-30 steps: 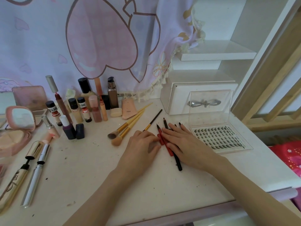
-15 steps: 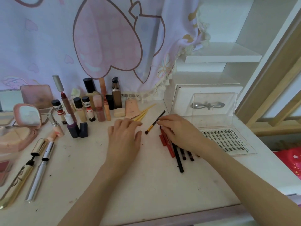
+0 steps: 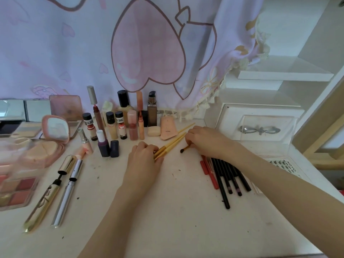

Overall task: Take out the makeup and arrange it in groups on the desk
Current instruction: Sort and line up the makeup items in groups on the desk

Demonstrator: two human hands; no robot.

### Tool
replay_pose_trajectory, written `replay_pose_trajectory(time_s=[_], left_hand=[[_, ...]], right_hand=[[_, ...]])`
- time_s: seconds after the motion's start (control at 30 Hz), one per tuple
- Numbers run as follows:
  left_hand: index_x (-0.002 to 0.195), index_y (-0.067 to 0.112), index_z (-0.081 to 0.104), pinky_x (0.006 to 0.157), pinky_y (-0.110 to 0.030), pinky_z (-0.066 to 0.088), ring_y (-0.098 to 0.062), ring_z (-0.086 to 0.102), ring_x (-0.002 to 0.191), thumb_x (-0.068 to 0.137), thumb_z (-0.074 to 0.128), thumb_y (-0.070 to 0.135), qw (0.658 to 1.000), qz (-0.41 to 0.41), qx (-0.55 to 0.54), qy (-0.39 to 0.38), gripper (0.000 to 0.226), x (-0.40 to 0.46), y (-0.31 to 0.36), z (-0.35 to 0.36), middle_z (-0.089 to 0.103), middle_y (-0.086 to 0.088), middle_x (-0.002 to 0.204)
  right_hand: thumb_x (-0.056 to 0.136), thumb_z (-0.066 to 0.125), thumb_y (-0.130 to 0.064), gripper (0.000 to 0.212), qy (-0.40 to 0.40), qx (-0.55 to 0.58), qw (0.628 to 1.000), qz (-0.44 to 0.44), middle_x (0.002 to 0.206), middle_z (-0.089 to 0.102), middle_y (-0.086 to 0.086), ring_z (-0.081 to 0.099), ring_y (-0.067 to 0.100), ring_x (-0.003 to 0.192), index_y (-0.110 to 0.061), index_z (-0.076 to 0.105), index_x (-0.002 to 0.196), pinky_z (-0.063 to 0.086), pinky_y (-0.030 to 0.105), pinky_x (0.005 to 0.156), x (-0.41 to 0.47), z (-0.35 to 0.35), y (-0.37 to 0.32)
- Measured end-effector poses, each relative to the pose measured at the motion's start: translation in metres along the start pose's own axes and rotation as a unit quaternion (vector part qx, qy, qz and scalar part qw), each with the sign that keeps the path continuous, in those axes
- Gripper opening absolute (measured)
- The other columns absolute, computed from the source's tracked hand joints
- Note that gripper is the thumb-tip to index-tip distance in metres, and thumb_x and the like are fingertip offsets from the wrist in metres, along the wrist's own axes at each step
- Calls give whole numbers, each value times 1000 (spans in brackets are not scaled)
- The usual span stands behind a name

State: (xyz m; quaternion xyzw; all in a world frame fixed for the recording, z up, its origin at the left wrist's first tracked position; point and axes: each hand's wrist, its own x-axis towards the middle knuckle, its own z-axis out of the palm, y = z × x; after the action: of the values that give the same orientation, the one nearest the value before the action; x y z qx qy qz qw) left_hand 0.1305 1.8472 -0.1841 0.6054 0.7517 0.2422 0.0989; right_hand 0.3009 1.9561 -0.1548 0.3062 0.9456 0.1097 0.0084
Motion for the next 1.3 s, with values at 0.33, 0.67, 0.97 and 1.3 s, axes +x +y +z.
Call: replay_pose_trajectory(time_s=[0.33,0.67,0.97,1.3], left_hand=[[125,19,54,93,-29,40,-17,40,101,91,55,28,997,-58,23,-46,35,4,-12,-13,47,-2,115],[126,21,51,91,-28,42,-17,41,102,93,52,30,997,-56,40,-40,35,3,-11,-13,46,-1,114],[126,21,53,91,-29,41,-17,41,102,93,53,29,997,-59,21,-38,34,4,-12,-12,47,-1,113],[124,22,51,94,-31,37,-21,38,109,92,54,22,996,-69,22,-51,32,3,-13,-16,44,-2,119]], right_hand=[[94,41,-3,20,-25,-15,998,-55,109,52,5,49,21,98,-11,52,109,43,31,79,10,9,11],[92,42,-5,13,68,243,958,136,91,47,4,49,22,82,-5,52,100,28,23,63,31,7,13],[90,50,-3,17,25,255,950,176,95,41,5,44,17,83,-6,65,97,27,14,68,52,19,14],[95,44,-10,20,-91,205,965,135,114,45,11,41,22,108,-5,58,109,31,21,85,40,5,9]])
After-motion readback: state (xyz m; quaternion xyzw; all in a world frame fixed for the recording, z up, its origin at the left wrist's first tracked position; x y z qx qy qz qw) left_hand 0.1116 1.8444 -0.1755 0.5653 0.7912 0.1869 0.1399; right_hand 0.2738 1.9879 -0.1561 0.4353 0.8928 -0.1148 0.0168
